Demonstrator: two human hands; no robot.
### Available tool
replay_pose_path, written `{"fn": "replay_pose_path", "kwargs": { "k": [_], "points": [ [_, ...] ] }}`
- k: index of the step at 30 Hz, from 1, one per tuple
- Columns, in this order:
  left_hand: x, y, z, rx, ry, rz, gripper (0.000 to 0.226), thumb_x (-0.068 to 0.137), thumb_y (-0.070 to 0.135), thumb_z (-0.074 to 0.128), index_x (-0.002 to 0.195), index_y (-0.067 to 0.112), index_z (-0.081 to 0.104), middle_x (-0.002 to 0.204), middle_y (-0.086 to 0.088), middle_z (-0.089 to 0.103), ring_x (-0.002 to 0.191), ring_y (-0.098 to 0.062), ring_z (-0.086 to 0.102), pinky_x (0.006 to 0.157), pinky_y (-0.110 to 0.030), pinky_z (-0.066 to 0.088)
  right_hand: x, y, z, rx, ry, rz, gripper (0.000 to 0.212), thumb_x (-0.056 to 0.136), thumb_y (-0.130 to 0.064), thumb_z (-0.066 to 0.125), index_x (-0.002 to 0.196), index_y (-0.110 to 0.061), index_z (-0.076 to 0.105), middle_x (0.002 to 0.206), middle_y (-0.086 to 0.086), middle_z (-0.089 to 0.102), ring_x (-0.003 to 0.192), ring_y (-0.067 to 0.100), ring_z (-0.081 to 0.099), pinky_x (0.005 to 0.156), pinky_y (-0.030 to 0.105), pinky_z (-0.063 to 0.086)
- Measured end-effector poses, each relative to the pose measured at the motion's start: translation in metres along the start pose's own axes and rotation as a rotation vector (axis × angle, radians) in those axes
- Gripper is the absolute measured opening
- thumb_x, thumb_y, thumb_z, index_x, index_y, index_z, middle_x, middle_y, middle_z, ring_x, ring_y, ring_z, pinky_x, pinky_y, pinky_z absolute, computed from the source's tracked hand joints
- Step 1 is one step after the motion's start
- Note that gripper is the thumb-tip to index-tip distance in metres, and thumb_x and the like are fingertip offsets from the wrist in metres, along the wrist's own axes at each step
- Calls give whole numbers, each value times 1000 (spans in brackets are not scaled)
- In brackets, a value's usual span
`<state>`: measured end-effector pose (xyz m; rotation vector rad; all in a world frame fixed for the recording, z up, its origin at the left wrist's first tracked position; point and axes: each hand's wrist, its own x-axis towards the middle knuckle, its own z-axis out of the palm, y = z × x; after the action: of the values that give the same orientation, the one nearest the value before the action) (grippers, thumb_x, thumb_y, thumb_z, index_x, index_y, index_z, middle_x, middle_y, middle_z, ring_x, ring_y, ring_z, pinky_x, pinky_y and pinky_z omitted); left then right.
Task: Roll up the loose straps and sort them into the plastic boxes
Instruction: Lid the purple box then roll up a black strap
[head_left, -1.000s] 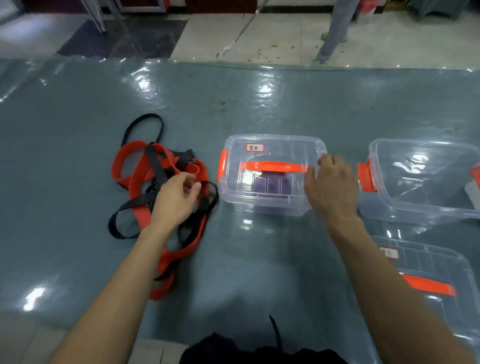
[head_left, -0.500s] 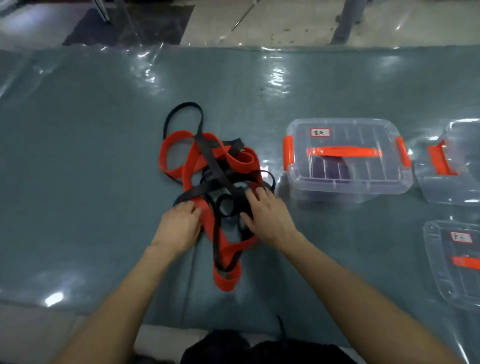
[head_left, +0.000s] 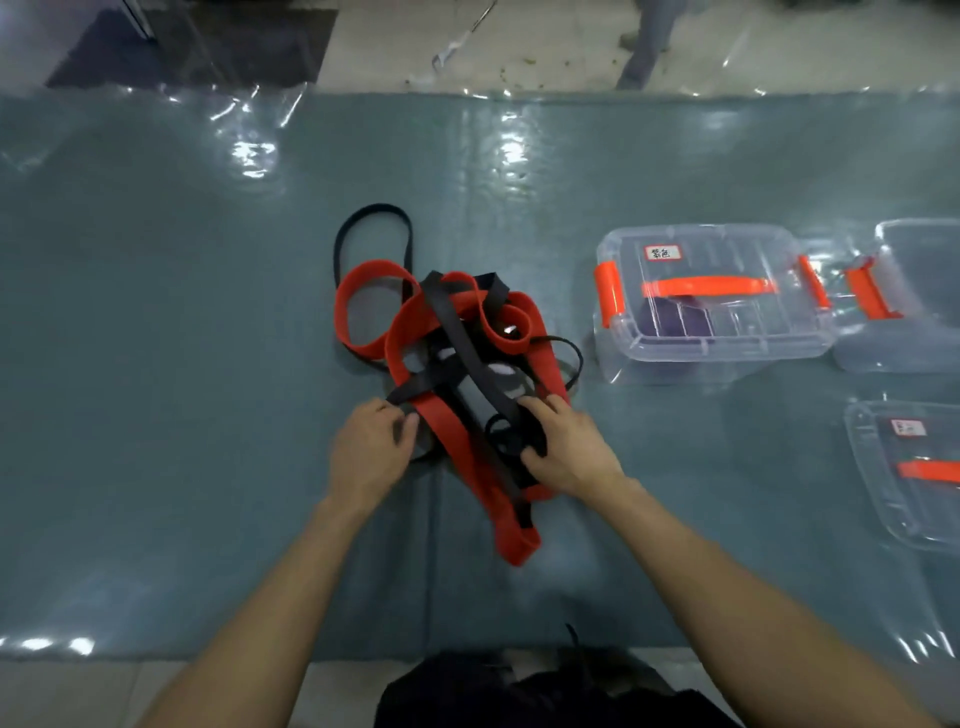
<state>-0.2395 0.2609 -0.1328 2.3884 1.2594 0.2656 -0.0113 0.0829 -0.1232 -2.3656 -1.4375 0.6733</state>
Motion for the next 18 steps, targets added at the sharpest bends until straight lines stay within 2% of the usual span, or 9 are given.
{"fn": "replay_pose_path", "kwargs": {
  "k": [2, 4, 6, 7, 9, 11, 12, 15, 18],
  "points": [
    [10, 2, 7, -138, 92, -118, 30, 101, 28, 74, 110, -1, 74, 113, -20, 67, 108, -44, 66, 95, -52, 54, -20, 5, -12, 119, 4, 4, 66, 84, -31, 66, 148, -35, 50, 130, -6, 56, 107, 25, 66, 94, 39, 57],
    [21, 8, 11, -193, 15, -259, 67, 94, 34, 84, 143, -3, 56, 141, -26, 59, 132, -45, 57, 112, -53, 47, -36, 17, -25, 143, 39, -21, 66, 83, -32, 66, 147, -40, 51, 132, -11, 57, 109, 18, 65, 96, 31, 55],
    [33, 18, 19, -395, -73, -416, 91, 89, 36, 90, 155, -3, 42, 154, -21, 55, 144, -40, 53, 119, -46, 44, -49, 28, -40, 151, 45, -9, 68, 81, -34, 65, 147, -42, 52, 121, -13, 57, 105, 14, 64, 96, 28, 54],
    [38, 28, 23, -545, -79, -521, 88, 89, 33, 91, 154, -4, 43, 150, -19, 59, 143, -38, 56, 116, -42, 46, -54, 34, -47, 151, 38, -1, 68, 80, -35, 64, 146, -42, 53, 115, -13, 56, 102, 12, 63, 95, 28, 54],
    [47, 44, 33, -709, -67, -643, 64, 94, 21, 85, 143, -8, 55, 138, -20, 67, 134, -37, 64, 107, -41, 51, -65, 45, -60, 158, 35, 10, 66, 78, -37, 61, 144, -42, 56, 110, -14, 57, 101, 9, 61, 96, 25, 51],
    [43, 58, 44, -685, -103, -617, 38, 100, 8, 71, 135, -7, 68, 134, -23, 72, 125, -35, 69, 104, -41, 55, -75, 59, -70, 173, 43, 8, 63, 78, -33, 61, 140, -40, 61, 109, -14, 59, 102, 9, 61, 97, 23, 49],
    [36, 65, 48, -665, -123, -601, 33, 101, 3, 66, 132, -5, 71, 130, -22, 74, 119, -33, 71, 98, -35, 55, -80, 67, -75, 174, 46, 4, 61, 79, -30, 61, 139, -40, 62, 108, -14, 60, 100, 9, 61, 96, 23, 49],
    [9, 85, 55, -606, -121, -500, 31, 99, -7, 58, 124, -1, 77, 108, -13, 75, 99, -26, 66, 69, -20, 45, -91, 100, -90, 175, 53, 2, 55, 82, -21, 64, 133, -39, 68, 108, -15, 62, 97, 9, 61, 95, 23, 49],
    [-20, 119, 64, -604, -104, -460, 29, 100, -13, 50, 94, 5, 71, 82, -10, 66, 77, -18, 61, 61, -29, 39, -104, 136, -104, 199, 51, -41, 51, 83, -25, 63, 131, -38, 72, 104, -9, 64, 93, 13, 63, 93, 26, 51]
  ]
}}
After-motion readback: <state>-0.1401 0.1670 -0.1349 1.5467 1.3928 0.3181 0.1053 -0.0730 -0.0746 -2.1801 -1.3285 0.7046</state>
